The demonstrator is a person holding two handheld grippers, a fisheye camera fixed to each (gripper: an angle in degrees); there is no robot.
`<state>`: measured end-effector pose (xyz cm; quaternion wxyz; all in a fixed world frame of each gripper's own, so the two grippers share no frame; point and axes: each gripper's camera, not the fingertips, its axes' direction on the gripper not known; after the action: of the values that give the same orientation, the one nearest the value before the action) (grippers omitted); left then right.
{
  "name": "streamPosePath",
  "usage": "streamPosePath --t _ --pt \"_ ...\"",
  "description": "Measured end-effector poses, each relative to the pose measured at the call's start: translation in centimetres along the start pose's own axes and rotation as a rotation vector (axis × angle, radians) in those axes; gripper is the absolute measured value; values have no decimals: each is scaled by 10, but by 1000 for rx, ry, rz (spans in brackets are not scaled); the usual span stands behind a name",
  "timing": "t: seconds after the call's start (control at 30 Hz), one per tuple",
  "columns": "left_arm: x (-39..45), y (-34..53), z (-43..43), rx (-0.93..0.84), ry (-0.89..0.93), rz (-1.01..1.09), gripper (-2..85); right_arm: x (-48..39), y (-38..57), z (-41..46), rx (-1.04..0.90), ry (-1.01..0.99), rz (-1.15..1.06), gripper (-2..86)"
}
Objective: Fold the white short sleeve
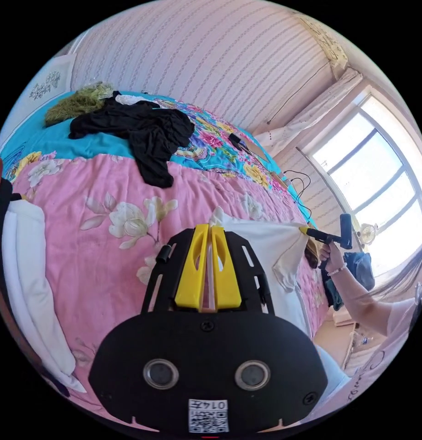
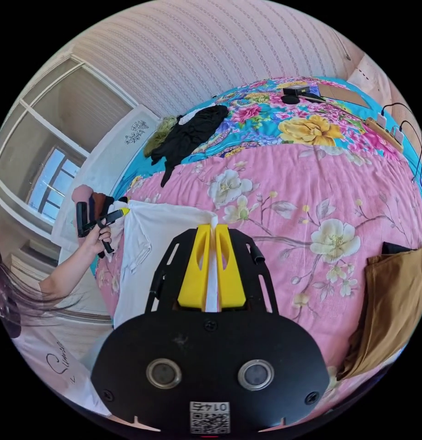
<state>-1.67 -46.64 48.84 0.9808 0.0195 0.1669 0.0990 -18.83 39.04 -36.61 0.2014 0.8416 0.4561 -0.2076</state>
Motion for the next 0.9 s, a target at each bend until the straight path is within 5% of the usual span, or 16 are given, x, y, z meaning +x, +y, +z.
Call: streamPosePath --t 0.27,0.53,0.9 --pt "54 146 -92 65 93 162 -10 -24 142 -47 14 -102 -157 7" --pt "87 325 -98 -73 -19 44 -9 -50 311 -28 -152 -42 -74 14" --pt "125 397 -133 -41 -178 15 -9 -98 396 -36 -181 215 -63 36"
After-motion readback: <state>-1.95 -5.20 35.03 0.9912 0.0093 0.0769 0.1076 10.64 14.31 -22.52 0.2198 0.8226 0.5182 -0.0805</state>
